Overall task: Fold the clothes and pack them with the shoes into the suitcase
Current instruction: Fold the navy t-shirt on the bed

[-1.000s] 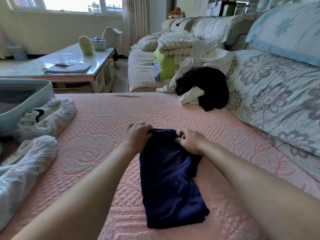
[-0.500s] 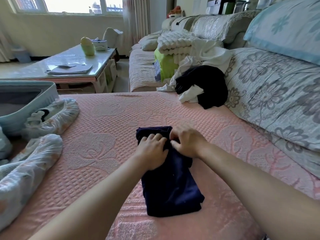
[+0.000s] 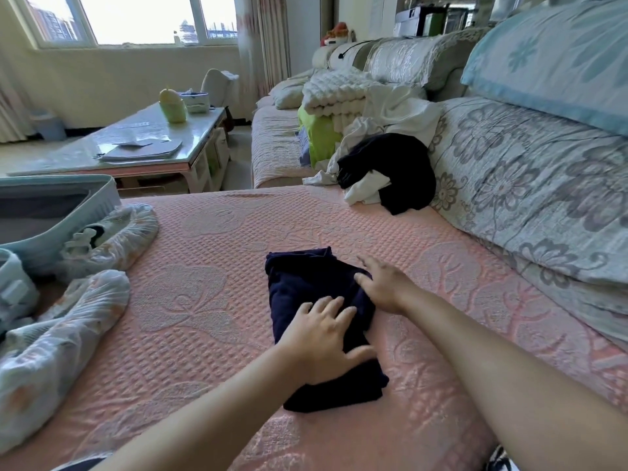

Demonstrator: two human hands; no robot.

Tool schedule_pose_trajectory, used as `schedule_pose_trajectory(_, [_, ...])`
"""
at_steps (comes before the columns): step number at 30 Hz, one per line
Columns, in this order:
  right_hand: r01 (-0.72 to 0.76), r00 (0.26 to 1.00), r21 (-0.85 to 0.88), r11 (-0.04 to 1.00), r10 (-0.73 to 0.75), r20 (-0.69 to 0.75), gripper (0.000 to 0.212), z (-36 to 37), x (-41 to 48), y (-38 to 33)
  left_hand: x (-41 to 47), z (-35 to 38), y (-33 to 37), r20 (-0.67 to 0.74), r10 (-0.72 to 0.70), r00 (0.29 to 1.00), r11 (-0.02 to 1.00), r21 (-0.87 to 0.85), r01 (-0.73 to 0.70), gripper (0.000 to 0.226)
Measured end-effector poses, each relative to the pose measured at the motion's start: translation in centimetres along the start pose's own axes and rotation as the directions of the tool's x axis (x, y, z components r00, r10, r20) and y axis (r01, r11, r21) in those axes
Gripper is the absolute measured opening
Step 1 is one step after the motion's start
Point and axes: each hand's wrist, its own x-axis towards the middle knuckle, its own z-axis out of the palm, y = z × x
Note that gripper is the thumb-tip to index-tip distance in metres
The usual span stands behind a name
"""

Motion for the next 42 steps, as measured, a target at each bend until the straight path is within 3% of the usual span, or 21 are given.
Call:
schedule_pose_trajectory(3, [-0.044, 0.999, -0.018, 0.999, 0.044, -0.024, 0.045, -0.7, 1.1, 1.0, 2.1, -1.7, 0.5, -0.221, 0.047, 0.974, 0.999, -0.006, -0.050, 0.048])
schedule_pose_trajectory(5, [-0.024, 0.999, -0.070, 0.997, 0.023, -0.027, 0.040, -0.9, 1.9, 1.4, 3.7, -2.4, 1.8, -0.235, 0.100, 0.967, 0.994, -0.020, -0.108, 0.035])
schedule_pose_trajectory(10, [-0.024, 0.999, -0.138, 0.990, 0.030, 0.045, 0.034, -1.4, 3.4, 1.6, 6.5, -0.7, 4.6, -0.084, 0.028, 0.996, 0.992, 0.127, -0.017, 0.041])
schedule_pose_trajectory(13, [-0.014, 0.999, -0.054, 0.998, 0.017, 0.044, 0.012, -1.7, 3.7, 1.5, 6.9, -0.5, 4.1, -0.125, -0.022, 0.992, 0.989, 0.140, 0.040, 0.039])
schedule_pose_trajectory(15, [-0.023, 0.999, 0.051, 0.998, 0.021, 0.050, 0.007, -2.2, 3.6, 1.3, 6.7, -0.8, 3.5, -0.170, -0.039, 0.985, 0.991, 0.120, 0.060, 0.032])
schedule_pose_trajectory(19, [-0.094, 0.996, 0.263, 0.960, 0.087, 0.037, 0.016, -3.1, 3.4, 0.1, 5.5, -1.9, 1.8, -0.282, -0.103, 0.954, 0.992, -0.102, 0.077, 0.020])
schedule_pose_trajectory(22, [-0.162, 0.987, 0.325, 0.932, 0.149, 0.063, 0.018, -3.5, 3.5, -1.9, 4.0, -3.3, 0.0, -0.390, -0.412, 0.824, 0.832, -0.530, 0.165, 0.013])
schedule_pose_trajectory(24, [-0.217, 0.976, 0.456, 0.863, 0.199, 0.088, 0.016, -3.8, 3.5, -3.7, 2.9, -4.0, -1.7, -0.238, -0.582, 0.778, 0.664, -0.692, 0.284, 0.014])
schedule_pose_trajectory(25, [-0.242, 0.970, 0.548, 0.801, 0.201, 0.135, 0.015, -3.9, 3.3, -4.8, 2.4, -4.2, -2.7, -0.139, -0.597, 0.790, 0.632, -0.687, 0.358, 0.017])
schedule_pose_trajectory(28, [-0.261, 0.955, 0.786, 0.560, 0.032, 0.294, 0.012, -4.2, 2.0, -8.1, 0.7, -4.7, -5.2, 0.099, -0.525, 0.845, 0.741, -0.435, 0.511, 0.026])
schedule_pose_trajectory(30, [-0.168, 0.980, 0.858, 0.486, -0.007, 0.197, 0.017, -3.4, 1.9, -8.9, -0.1, -4.9, -5.9, 0.073, -0.543, 0.837, 0.777, -0.335, 0.533, 0.023])
schedule_pose_trajectory(31, [-0.102, 0.994, 0.838, 0.535, 0.030, 0.102, 0.020, -3.0, 1.8, -9.0, -0.3, -5.1, -6.1, -0.015, -0.560, 0.828, 0.787, -0.323, 0.526, 0.020])
schedule_pose_trajectory(33, [0.017, 0.989, 0.639, 0.769, 0.080, -0.123, 0.023, -2.3, 2.1, -8.2, -0.4, -5.1, -5.9, -0.269, -0.514, 0.815, 0.837, -0.365, 0.407, 0.012])
schedule_pose_trajectory(35, [0.033, 0.981, 0.333, 0.942, 0.033, -0.192, 0.023, -2.6, 1.9, -7.0, 0.1, -4.6, -5.5, -0.449, -0.275, 0.850, 0.919, -0.384, 0.095, 0.015])
schedule_pose_trajectory(37, [-0.016, 0.998, 0.150, 0.989, 0.024, -0.050, 0.019, -2.9, 1.1, -5.6, 1.1, -3.2, -5.6, -0.419, -0.035, 0.907, 0.939, -0.324, -0.114, 0.026])
schedule_pose_trajectory(38, [-0.044, 0.998, 0.111, 0.993, 0.040, 0.040, 0.017, -3.0, 0.8, -5.1, 1.4, -2.7, -5.7, -0.348, 0.003, 0.938, 0.938, -0.325, -0.123, 0.030])
schedule_pose_trajectory(40, [-0.084, 0.986, 0.099, 0.992, 0.068, 0.155, 0.014, -2.9, 0.1, -4.4, 1.7, -2.0, -5.6, -0.235, -0.045, 0.971, 0.945, -0.325, -0.035, 0.032])
schedule_pose_trajectory(42, [-0.088, 0.989, 0.125, 0.988, 0.072, 0.129, 0.015, -2.8, -0.1, -4.2, 1.9, -1.9, -4.9, -0.192, -0.145, 0.971, 0.957, -0.277, 0.088, 0.037])
